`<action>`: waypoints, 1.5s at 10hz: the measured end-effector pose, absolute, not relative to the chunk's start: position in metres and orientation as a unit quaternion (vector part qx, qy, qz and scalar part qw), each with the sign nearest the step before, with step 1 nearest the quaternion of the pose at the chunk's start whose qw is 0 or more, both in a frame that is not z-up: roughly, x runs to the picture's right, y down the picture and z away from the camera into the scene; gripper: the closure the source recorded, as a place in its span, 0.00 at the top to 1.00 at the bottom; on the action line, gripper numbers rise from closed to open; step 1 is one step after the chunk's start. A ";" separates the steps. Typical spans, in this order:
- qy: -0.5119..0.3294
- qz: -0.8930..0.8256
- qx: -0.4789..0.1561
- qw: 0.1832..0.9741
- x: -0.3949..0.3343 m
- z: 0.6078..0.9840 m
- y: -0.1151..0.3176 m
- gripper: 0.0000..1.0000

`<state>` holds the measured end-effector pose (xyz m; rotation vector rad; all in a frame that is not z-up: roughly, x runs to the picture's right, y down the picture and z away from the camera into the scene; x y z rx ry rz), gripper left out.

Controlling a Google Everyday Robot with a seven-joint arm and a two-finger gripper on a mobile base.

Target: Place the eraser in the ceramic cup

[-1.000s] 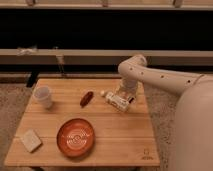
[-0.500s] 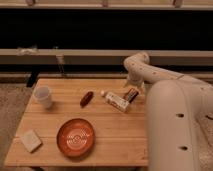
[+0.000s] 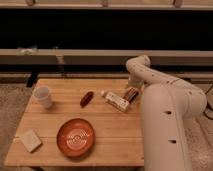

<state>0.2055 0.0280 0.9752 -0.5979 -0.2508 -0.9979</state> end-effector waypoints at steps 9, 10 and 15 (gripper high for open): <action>-0.152 -0.468 -0.288 0.822 0.196 0.985 0.041 0.21; -0.152 -0.468 -0.288 0.821 0.196 0.985 0.041 0.11; -0.149 -0.487 -0.279 0.814 0.191 0.973 0.036 0.00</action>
